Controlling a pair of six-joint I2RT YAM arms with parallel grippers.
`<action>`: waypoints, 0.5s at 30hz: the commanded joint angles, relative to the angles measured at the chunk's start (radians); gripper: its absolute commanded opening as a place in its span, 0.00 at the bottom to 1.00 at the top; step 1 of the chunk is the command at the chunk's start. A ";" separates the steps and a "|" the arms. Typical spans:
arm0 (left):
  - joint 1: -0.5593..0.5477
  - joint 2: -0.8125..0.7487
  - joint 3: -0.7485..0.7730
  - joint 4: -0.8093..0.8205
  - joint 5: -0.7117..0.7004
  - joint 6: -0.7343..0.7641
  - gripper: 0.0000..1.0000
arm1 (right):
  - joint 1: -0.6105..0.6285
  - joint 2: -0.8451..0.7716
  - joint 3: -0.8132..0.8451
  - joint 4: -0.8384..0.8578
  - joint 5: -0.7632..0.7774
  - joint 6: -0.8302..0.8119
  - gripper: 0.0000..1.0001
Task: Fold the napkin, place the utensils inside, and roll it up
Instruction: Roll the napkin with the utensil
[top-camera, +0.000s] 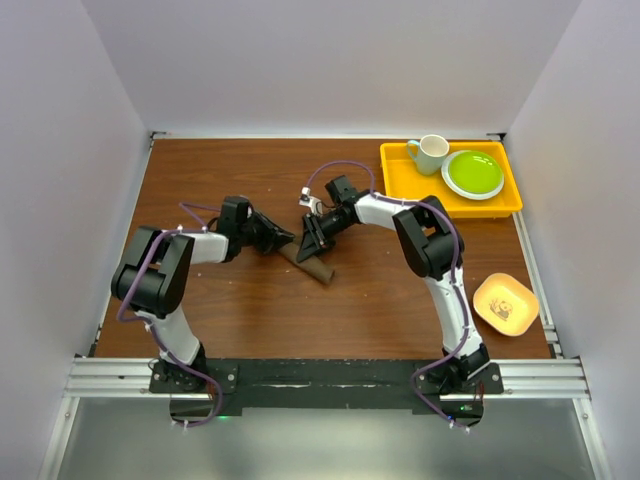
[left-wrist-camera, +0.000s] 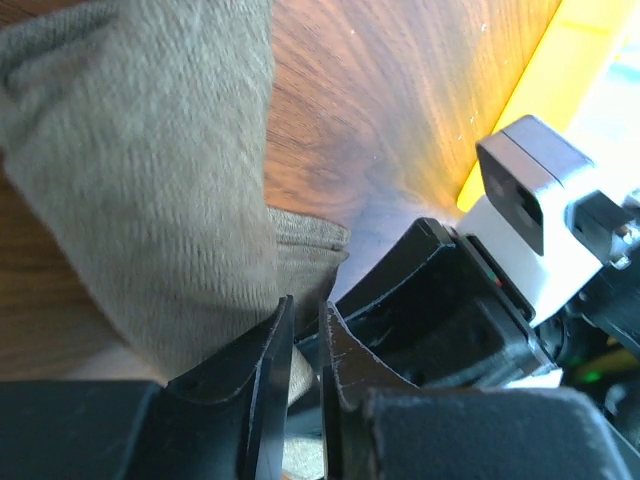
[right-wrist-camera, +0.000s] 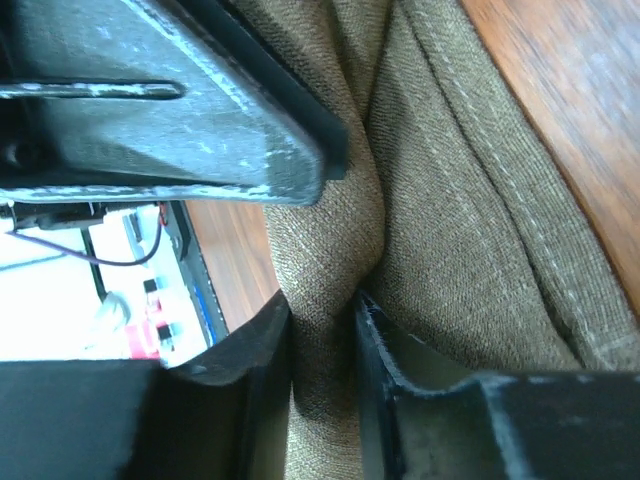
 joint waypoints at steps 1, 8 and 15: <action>0.011 0.026 -0.016 0.067 0.026 -0.006 0.21 | -0.002 -0.087 -0.053 -0.096 0.207 -0.014 0.42; 0.018 0.037 -0.006 0.021 0.035 0.023 0.20 | 0.039 -0.282 -0.112 -0.109 0.484 -0.139 0.64; 0.028 0.044 0.003 -0.013 0.046 0.035 0.20 | 0.249 -0.354 -0.128 -0.103 0.968 -0.353 0.72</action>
